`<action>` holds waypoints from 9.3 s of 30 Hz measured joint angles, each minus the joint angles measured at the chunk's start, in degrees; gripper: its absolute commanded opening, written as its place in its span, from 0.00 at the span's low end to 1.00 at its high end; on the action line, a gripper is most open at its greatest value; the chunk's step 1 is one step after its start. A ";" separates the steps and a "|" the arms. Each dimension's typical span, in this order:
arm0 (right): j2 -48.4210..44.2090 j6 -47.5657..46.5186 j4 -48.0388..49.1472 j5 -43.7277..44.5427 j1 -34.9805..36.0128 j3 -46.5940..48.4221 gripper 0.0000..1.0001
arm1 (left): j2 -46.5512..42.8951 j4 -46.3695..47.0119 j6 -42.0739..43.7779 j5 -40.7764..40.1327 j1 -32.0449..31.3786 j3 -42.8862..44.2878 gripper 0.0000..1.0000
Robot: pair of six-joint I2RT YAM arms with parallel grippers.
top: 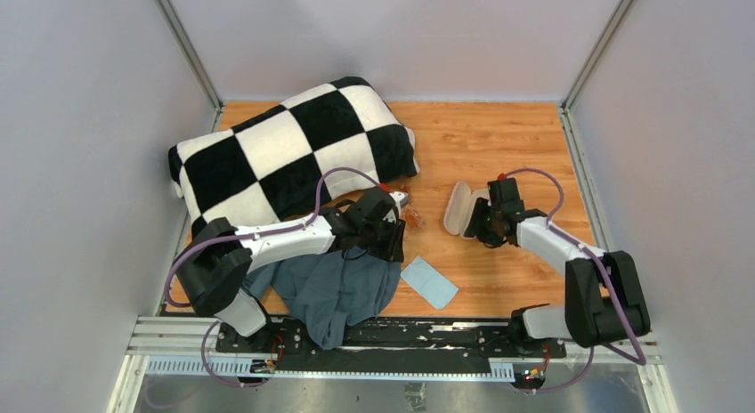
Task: Organize the sunglasses
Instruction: Move the sunglasses case at the center of the board, then pick up the glasses cleaning cloth from the center of the board, then place the glasses cleaning cloth in the sunglasses case.
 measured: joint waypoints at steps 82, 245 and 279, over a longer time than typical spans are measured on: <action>-6.60 -4.02 -4.68 -4.55 6.84 10.47 0.52 | 1.20 2.62 -0.90 2.45 0.00 -0.04 0.36; -39.60 32.22 -15.91 12.70 32.02 -15.74 0.00 | 15.21 9.99 -3.80 11.82 -2.27 10.08 0.00; -13.33 15.65 -2.78 12.59 18.58 -1.49 0.00 | 33.27 -12.13 10.73 10.40 7.96 47.01 0.00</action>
